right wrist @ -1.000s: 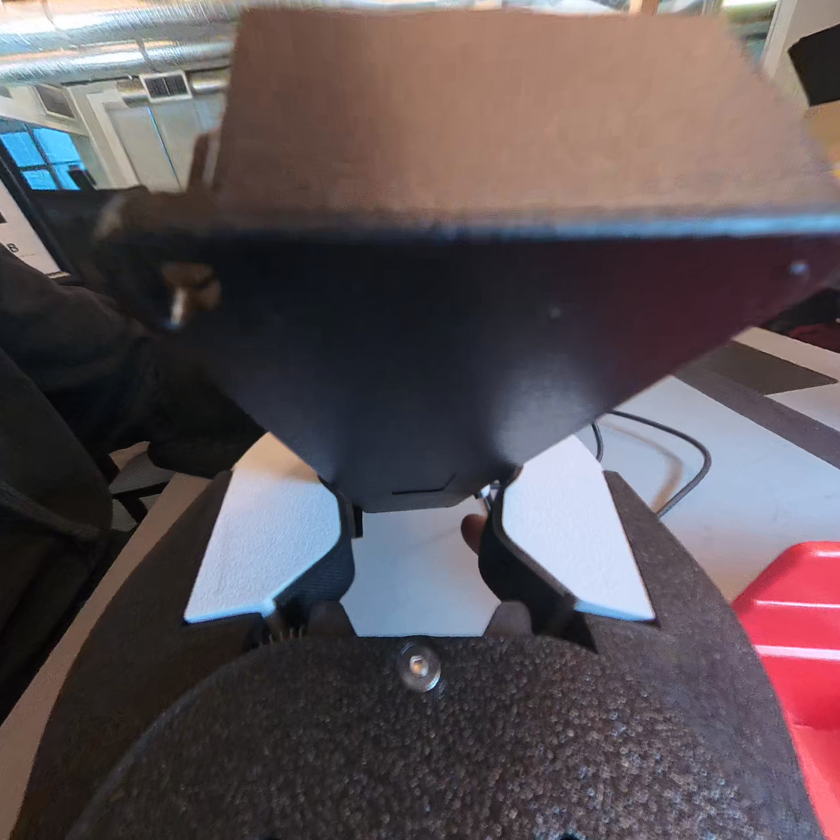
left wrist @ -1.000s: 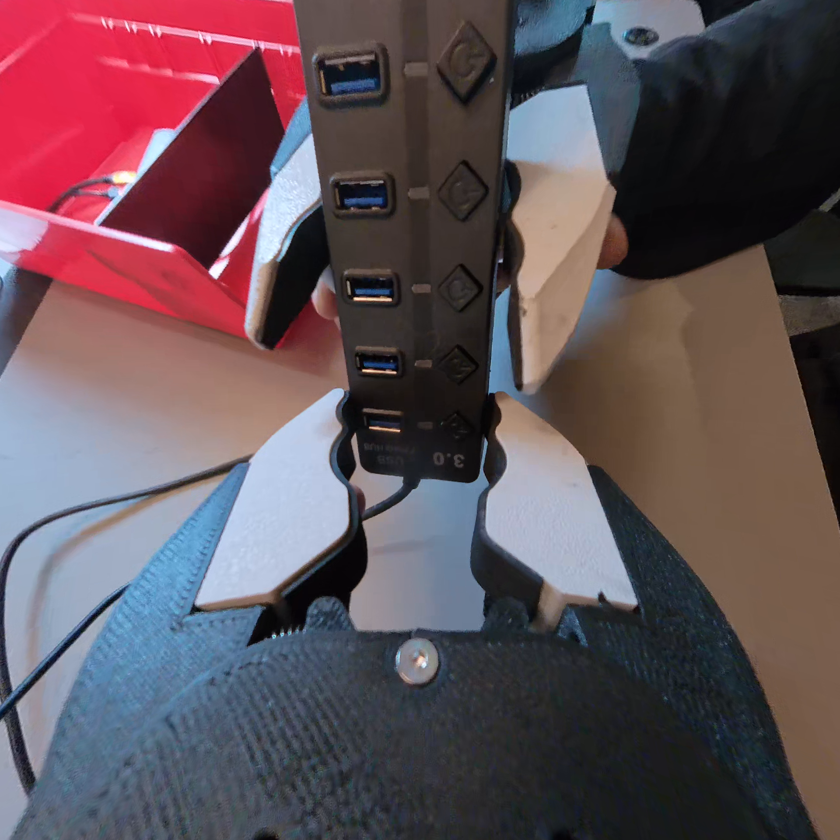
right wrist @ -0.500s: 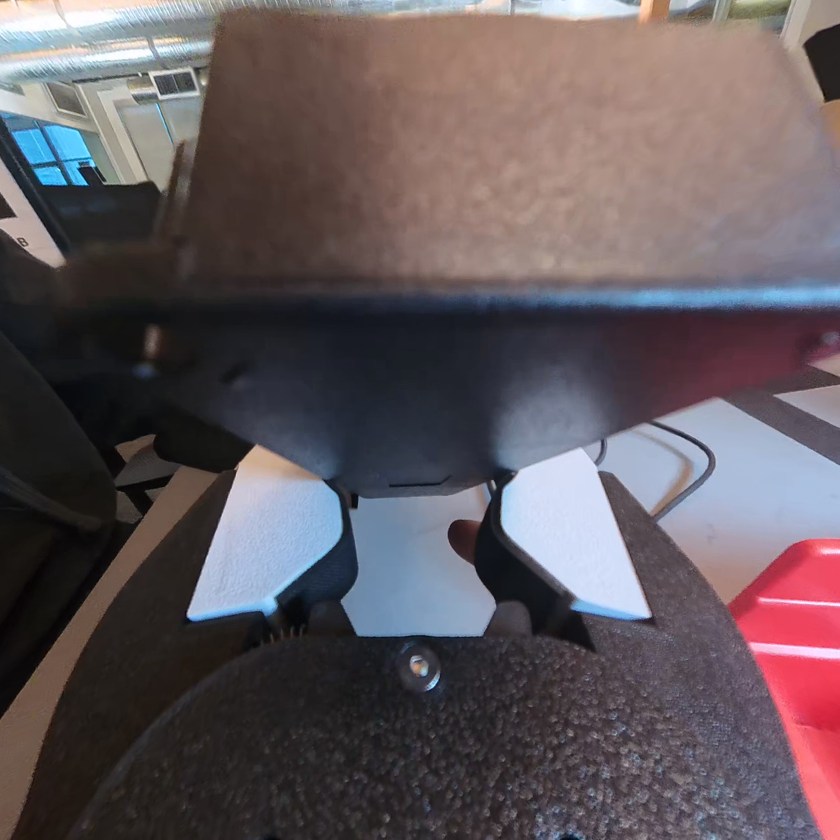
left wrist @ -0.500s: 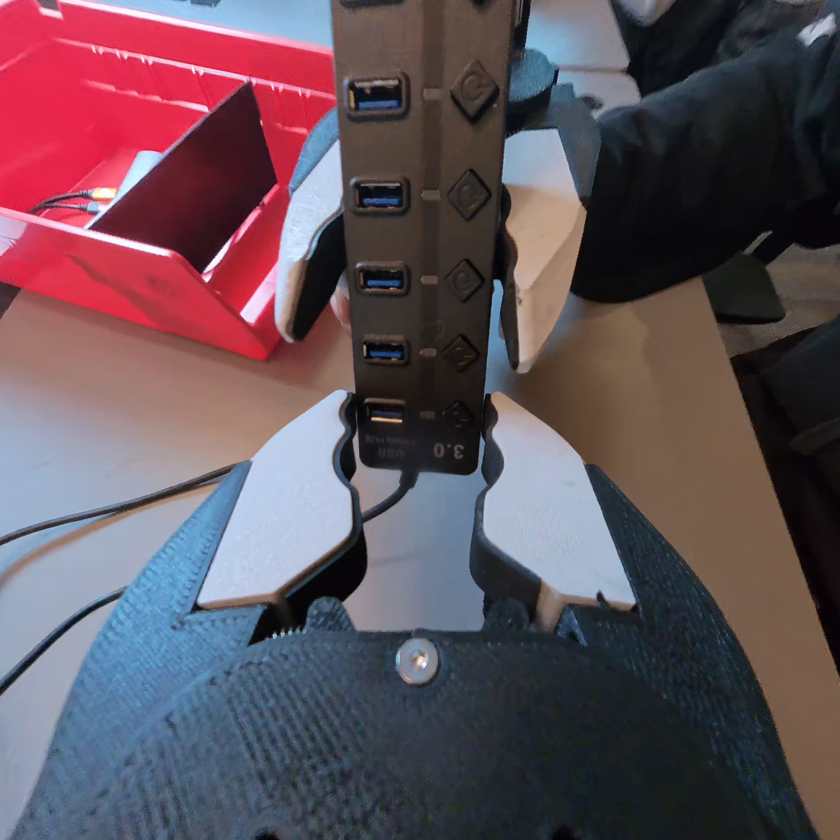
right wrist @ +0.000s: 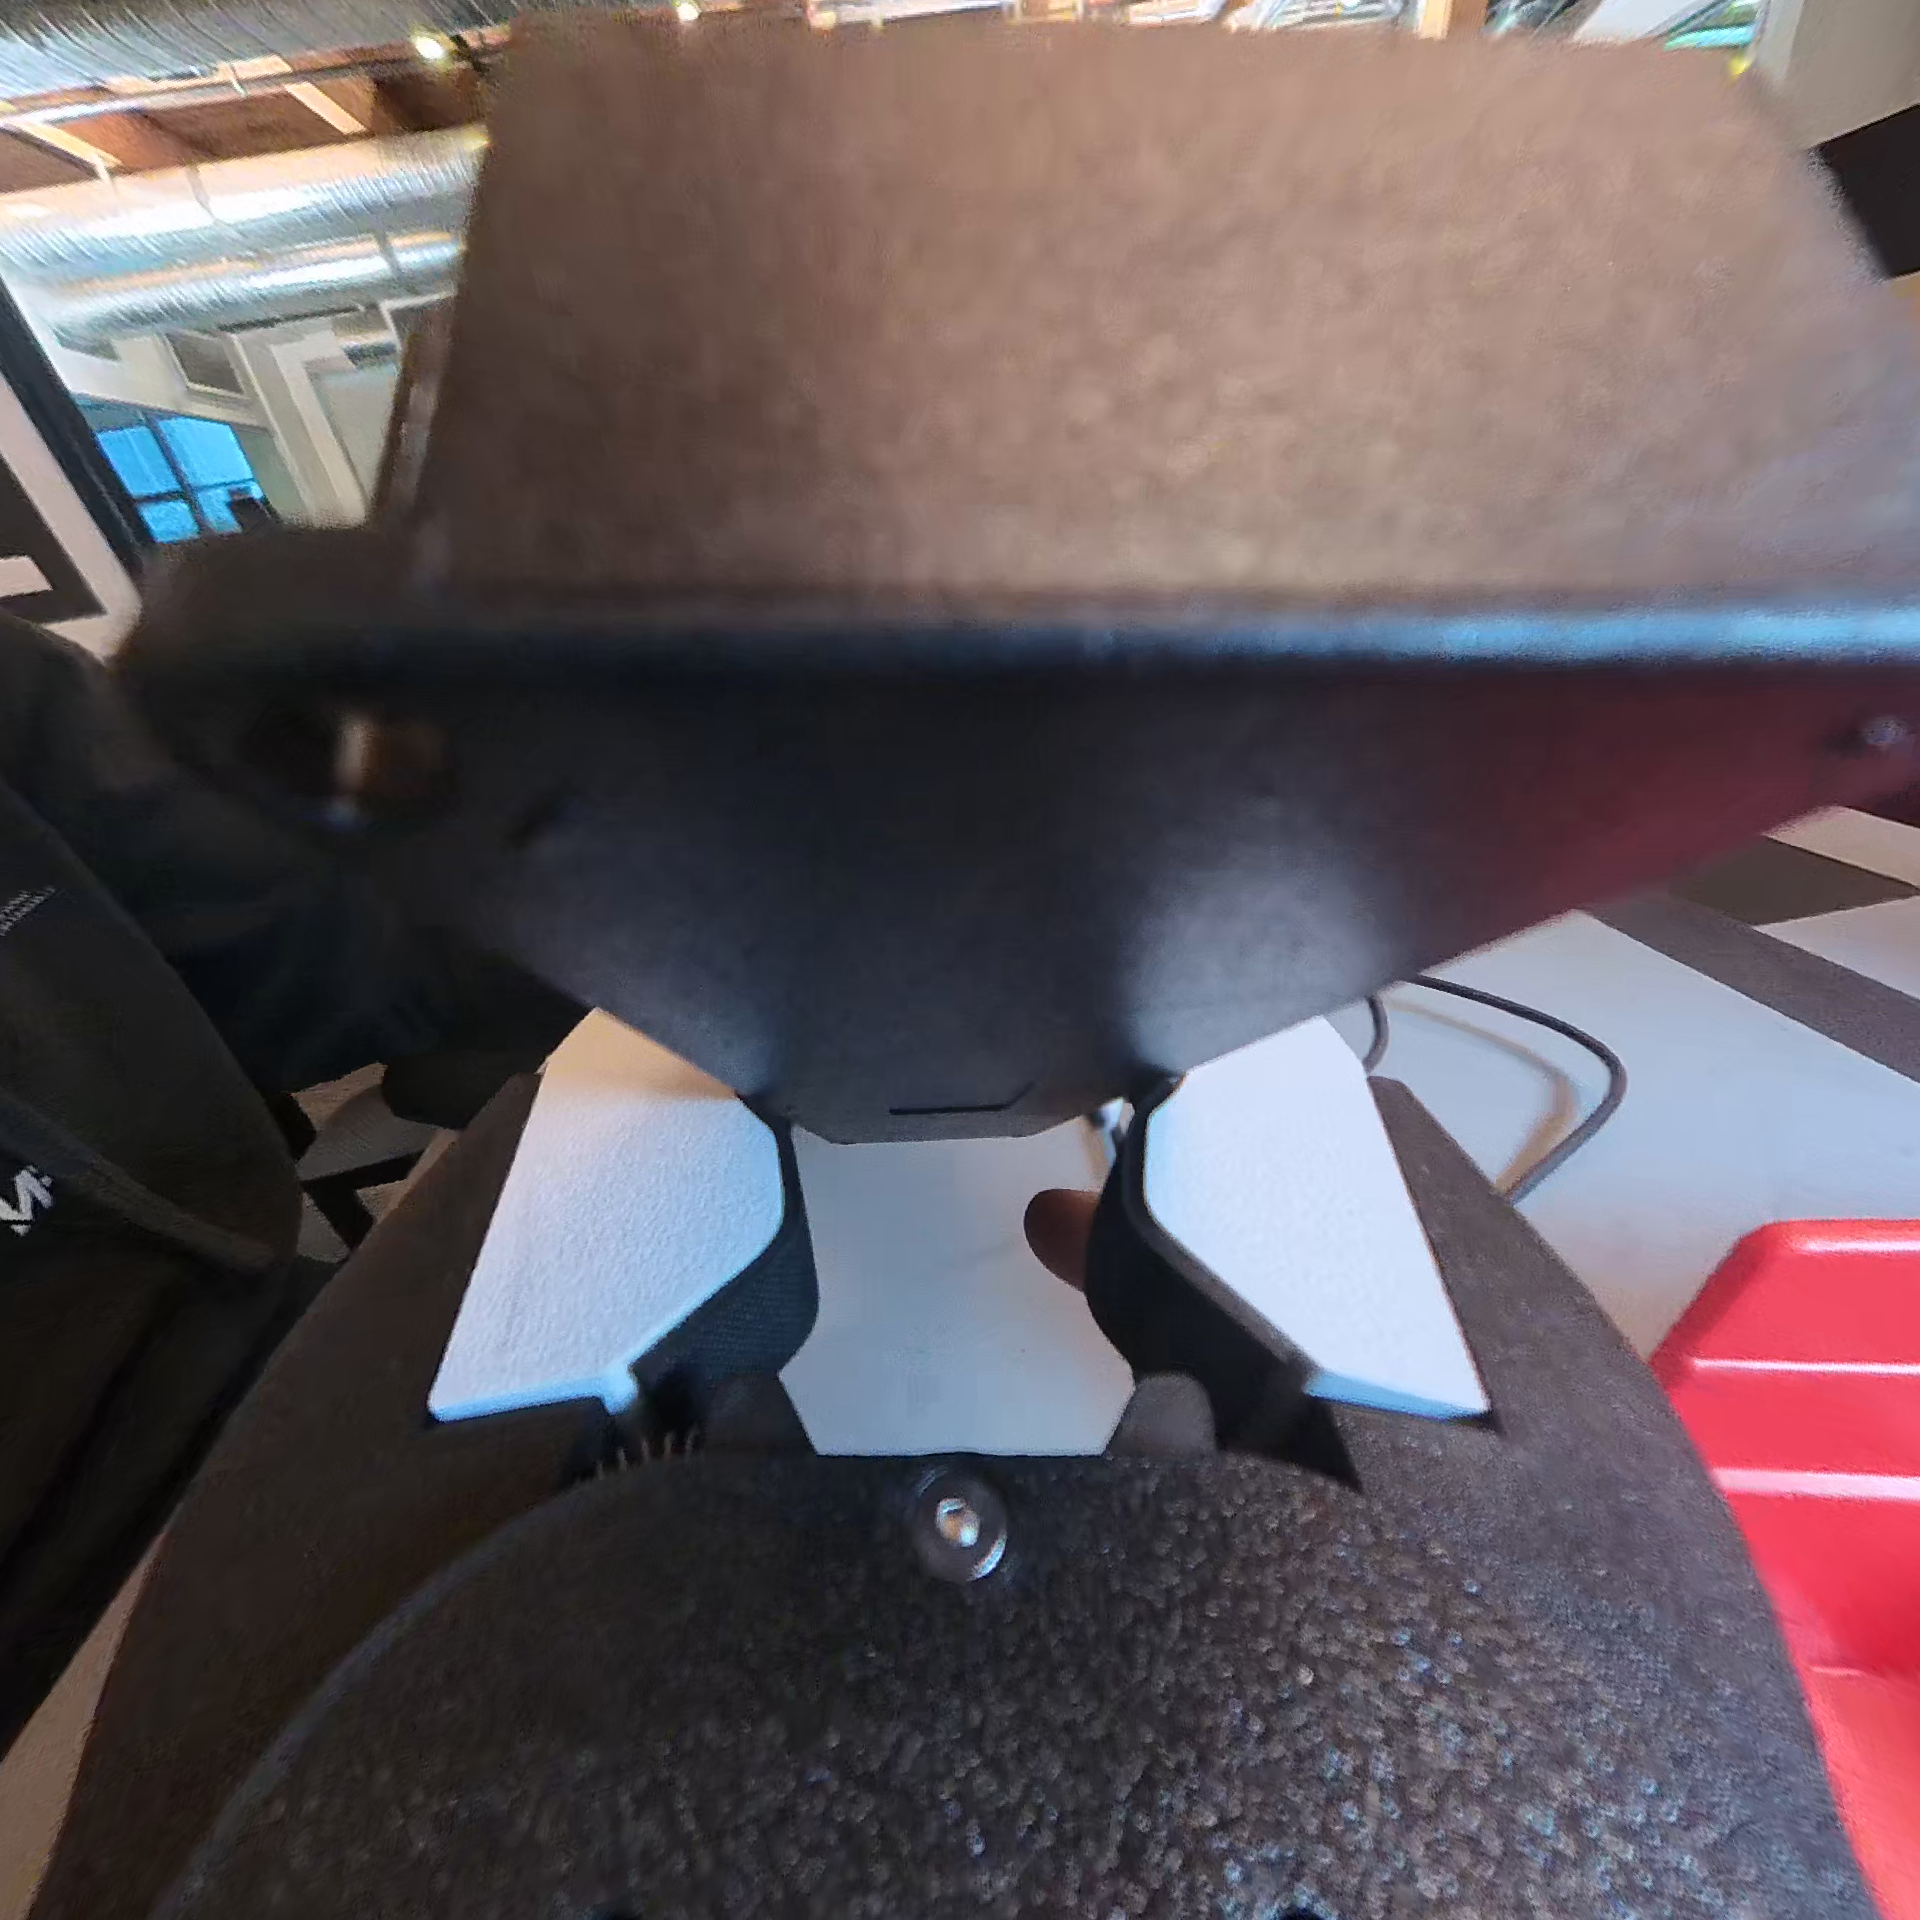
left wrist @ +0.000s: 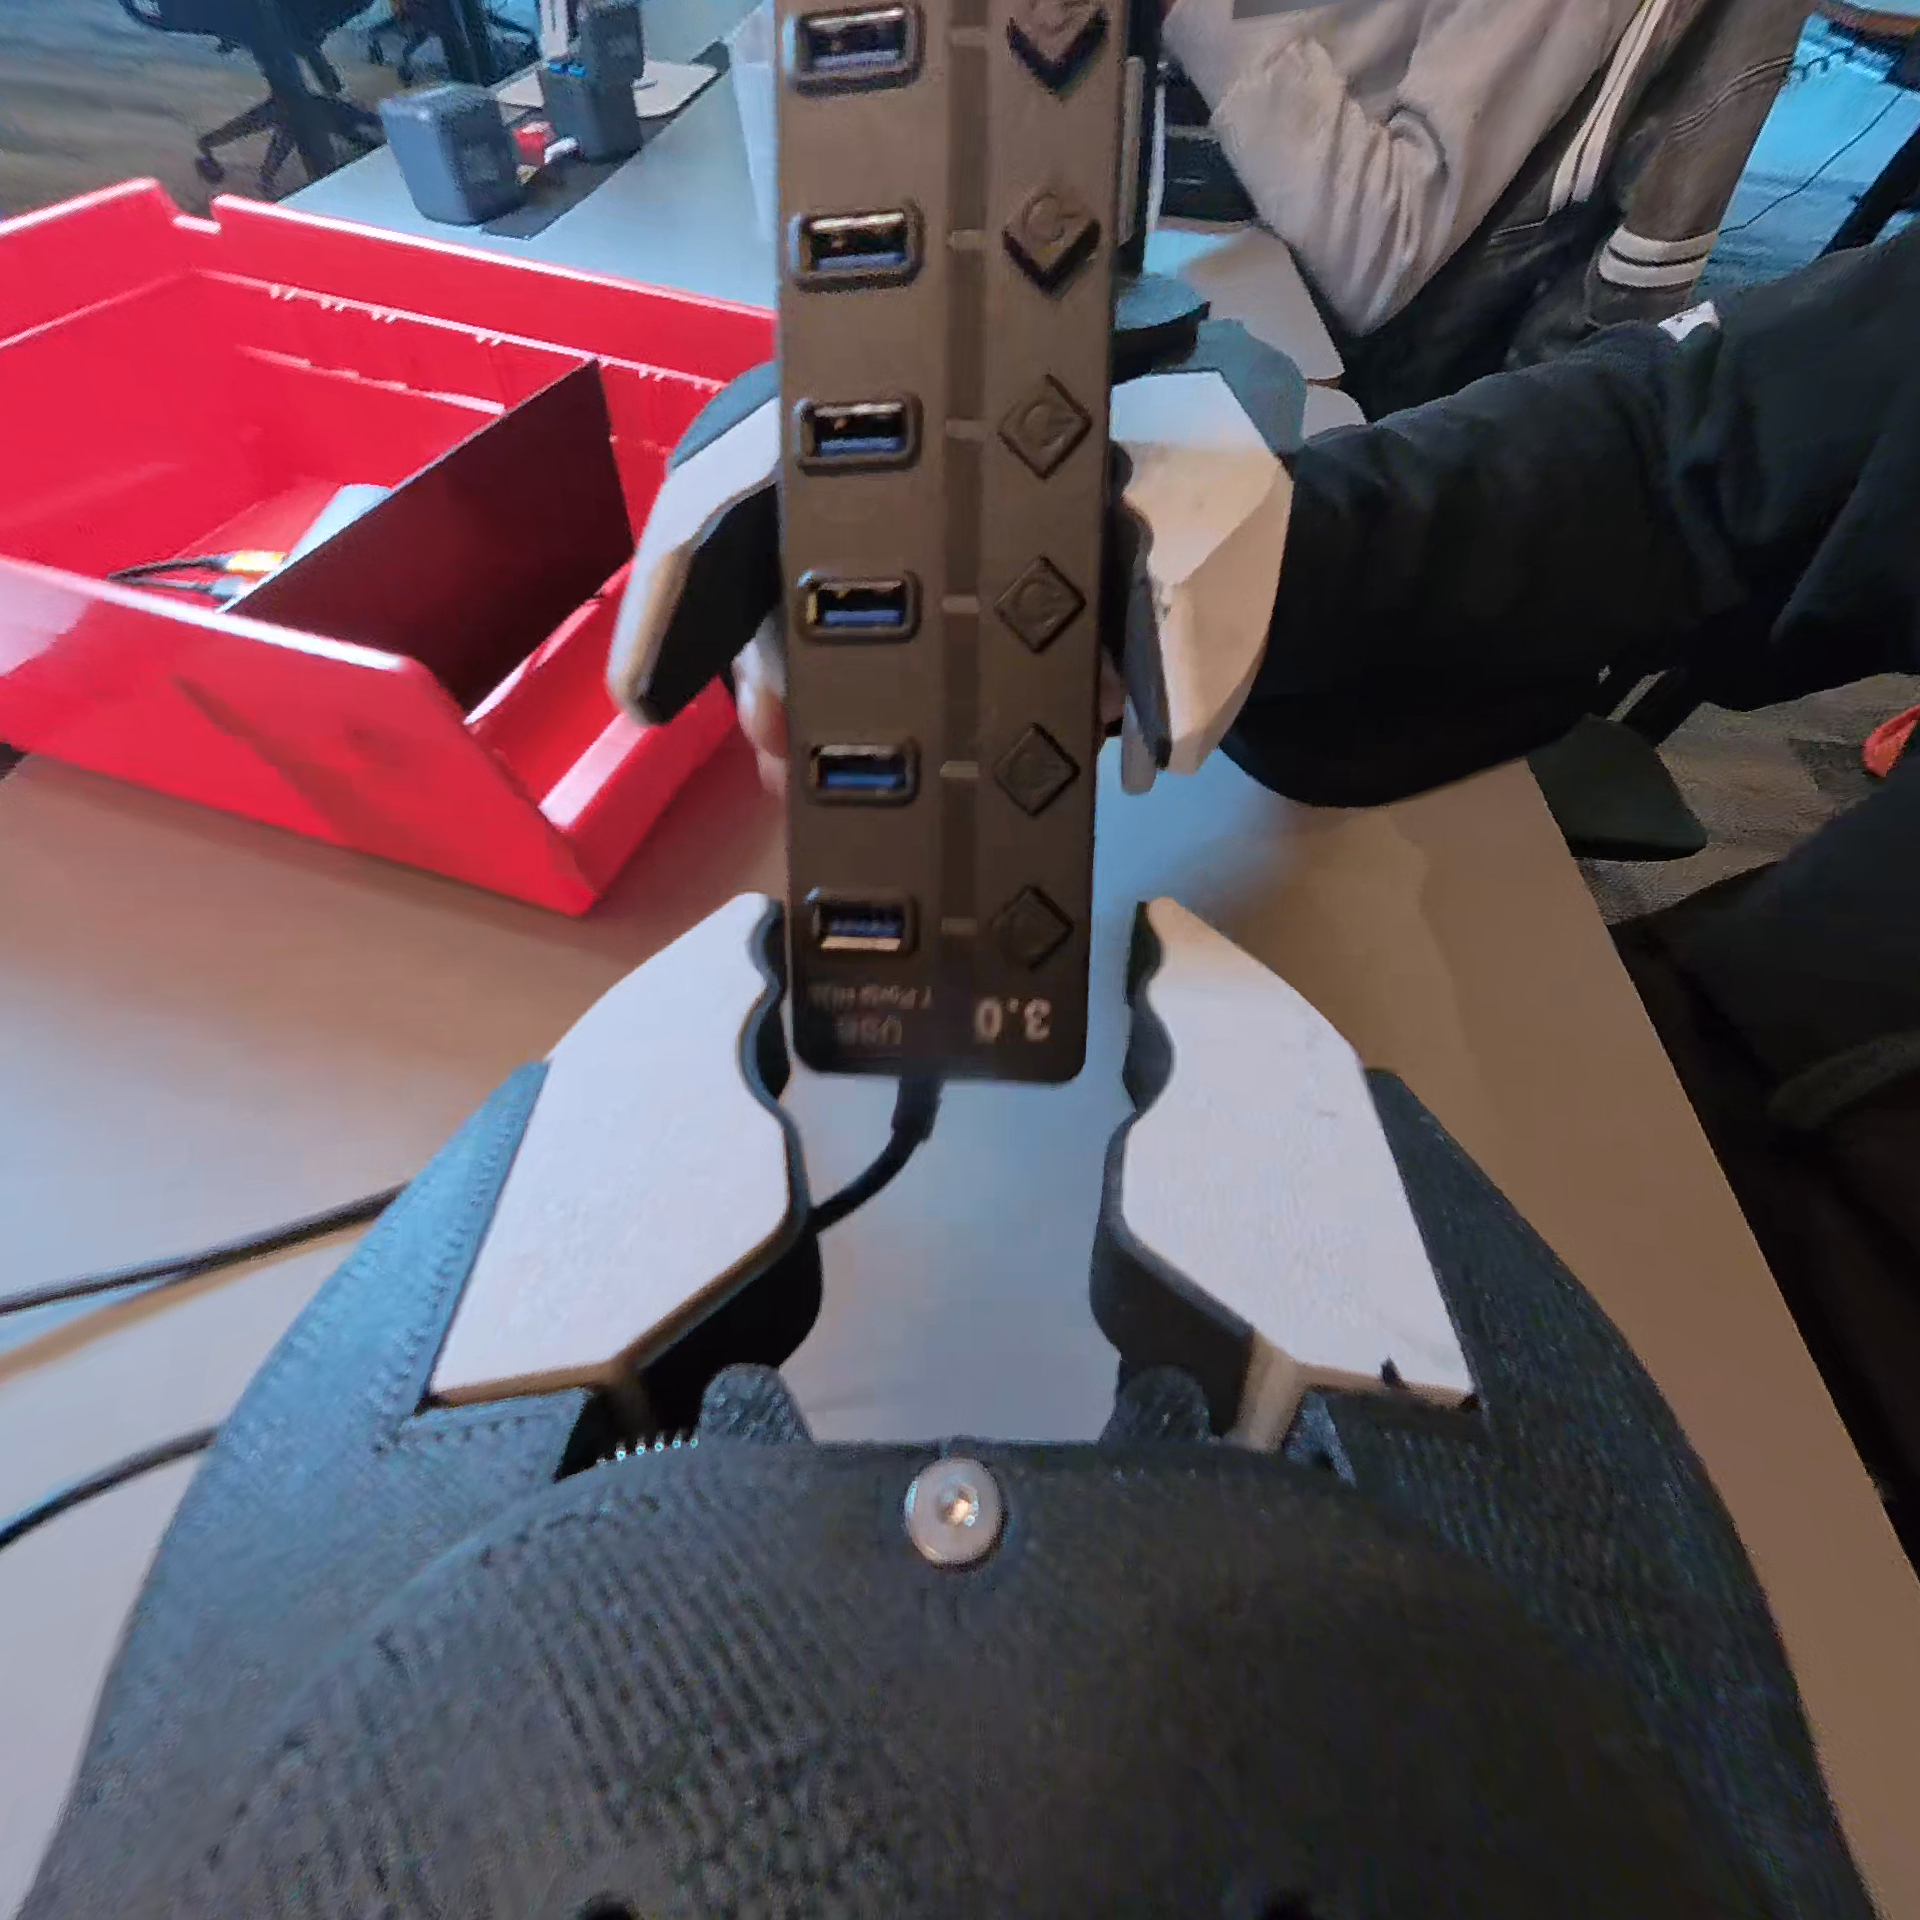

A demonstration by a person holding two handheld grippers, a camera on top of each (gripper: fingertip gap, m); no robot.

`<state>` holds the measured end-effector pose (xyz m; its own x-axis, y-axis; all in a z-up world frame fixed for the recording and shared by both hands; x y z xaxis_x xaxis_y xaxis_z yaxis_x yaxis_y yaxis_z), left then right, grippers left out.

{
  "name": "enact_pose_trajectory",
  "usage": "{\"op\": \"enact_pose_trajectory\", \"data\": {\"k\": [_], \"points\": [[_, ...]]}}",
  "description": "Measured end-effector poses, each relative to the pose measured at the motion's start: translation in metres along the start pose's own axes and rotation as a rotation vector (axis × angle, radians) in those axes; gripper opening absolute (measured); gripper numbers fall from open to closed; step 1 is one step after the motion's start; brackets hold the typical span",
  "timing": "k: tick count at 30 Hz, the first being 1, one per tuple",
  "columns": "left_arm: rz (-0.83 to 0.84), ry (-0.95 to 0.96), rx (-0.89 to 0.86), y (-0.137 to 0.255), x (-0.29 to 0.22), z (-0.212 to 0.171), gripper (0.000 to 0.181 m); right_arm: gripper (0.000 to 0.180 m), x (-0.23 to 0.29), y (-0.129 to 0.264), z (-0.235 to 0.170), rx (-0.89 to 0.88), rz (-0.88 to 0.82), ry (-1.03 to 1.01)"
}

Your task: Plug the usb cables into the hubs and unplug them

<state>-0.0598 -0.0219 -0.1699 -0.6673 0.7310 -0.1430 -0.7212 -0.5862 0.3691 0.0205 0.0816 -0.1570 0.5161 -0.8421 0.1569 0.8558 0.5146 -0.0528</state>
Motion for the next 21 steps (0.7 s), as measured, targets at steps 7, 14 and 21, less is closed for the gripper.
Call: {"op": "enact_pose_trajectory", "data": {"k": [7, 14, 21], "points": [[0.027, 0.046, 0.133, 0.000, -0.001, 0.000, 0.055, 0.066, 0.002, -0.004, -0.006, 0.024, 0.018, -0.011], [0.026, 0.109, 0.240, -0.005, -0.001, -0.007, 0.055, 0.072, 0.004, -0.009, -0.011, 0.054, 0.020, -0.028], [0.010, 0.083, 0.210, -0.003, -0.001, -0.007, 0.055, 0.065, 0.006, -0.009, -0.011, 0.050, -0.001, 0.019]]}}
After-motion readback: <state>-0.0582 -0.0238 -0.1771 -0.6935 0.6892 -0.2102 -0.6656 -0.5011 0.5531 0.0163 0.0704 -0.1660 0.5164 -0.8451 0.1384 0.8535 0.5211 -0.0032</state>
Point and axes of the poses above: each gripper's, where its closed fingertips meet, y back along the fingers, z out of its top, x = y × z across the jaws, the point moved 8 cm from there along y, back along the fingers, and after that the axes turned 12 degrees about -z, right-handed, at the moved point
